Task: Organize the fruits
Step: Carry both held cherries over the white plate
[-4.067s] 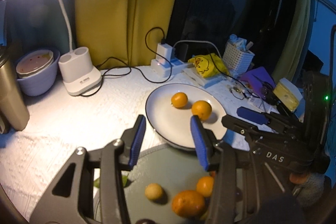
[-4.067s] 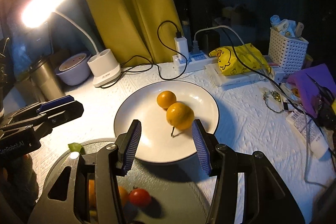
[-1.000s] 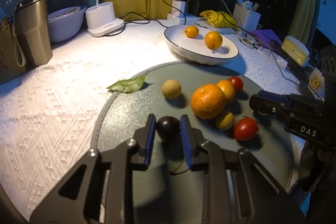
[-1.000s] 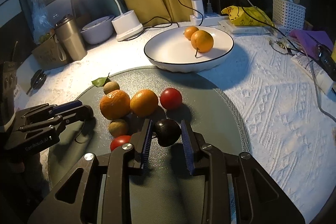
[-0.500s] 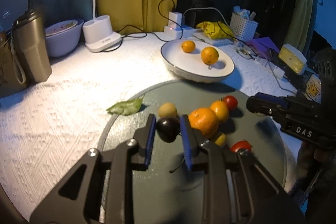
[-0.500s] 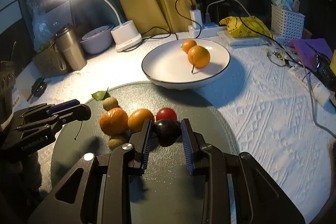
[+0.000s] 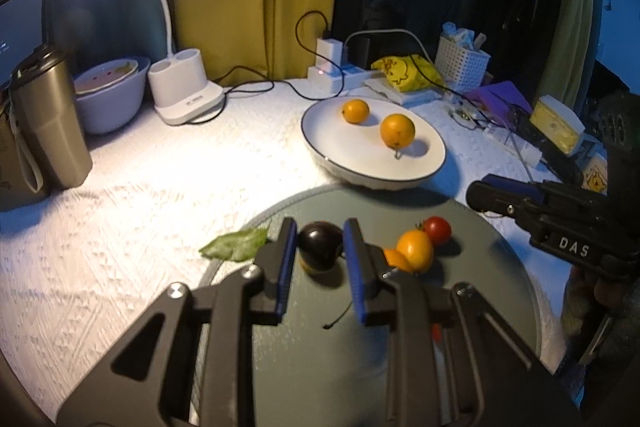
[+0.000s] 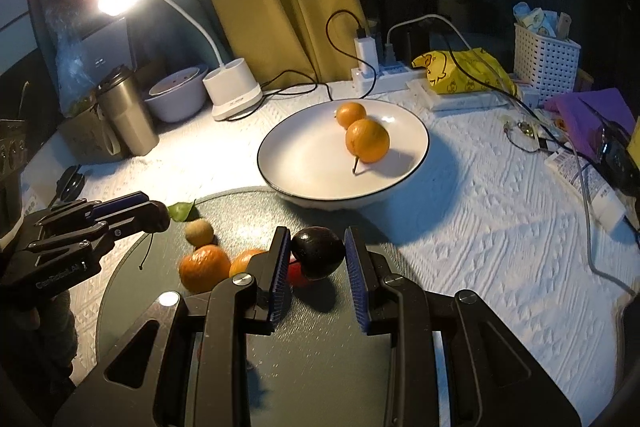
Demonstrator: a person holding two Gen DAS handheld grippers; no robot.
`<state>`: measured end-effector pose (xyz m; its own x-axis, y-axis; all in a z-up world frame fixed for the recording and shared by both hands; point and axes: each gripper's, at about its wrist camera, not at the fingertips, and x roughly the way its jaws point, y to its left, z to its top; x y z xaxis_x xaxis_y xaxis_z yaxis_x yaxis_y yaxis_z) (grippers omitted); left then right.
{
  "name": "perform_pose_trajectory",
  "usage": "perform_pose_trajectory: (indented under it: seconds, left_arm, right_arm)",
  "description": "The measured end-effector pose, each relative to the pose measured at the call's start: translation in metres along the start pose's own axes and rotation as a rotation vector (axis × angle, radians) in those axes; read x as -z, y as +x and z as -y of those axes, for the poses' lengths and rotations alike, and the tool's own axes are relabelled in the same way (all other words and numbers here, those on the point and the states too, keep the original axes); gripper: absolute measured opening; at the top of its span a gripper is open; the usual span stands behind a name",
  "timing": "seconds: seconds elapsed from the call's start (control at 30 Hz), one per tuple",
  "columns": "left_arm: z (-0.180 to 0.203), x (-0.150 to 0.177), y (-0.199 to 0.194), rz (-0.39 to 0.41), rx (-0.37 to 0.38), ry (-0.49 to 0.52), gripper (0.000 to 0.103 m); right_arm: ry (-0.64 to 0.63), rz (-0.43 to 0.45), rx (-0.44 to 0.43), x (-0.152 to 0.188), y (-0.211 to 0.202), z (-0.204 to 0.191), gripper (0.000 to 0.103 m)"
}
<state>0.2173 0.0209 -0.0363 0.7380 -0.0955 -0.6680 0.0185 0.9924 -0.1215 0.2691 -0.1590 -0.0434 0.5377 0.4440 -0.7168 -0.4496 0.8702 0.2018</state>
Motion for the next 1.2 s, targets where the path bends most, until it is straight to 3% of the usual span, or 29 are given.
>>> perform_pose_trajectory:
  seconds: [0.63, 1.2]
  left_arm:
    - [-0.004, -0.040, 0.041, -0.004, 0.029, 0.018, 0.025]
    - [-0.007, -0.068, 0.093, -0.037, 0.079, 0.014, 0.025]
  right_arm:
    - [0.009, 0.003, 0.013, -0.037, 0.033, 0.025, 0.030]
    - [-0.038, -0.044, -0.063, -0.062, 0.091, 0.008, 0.030]
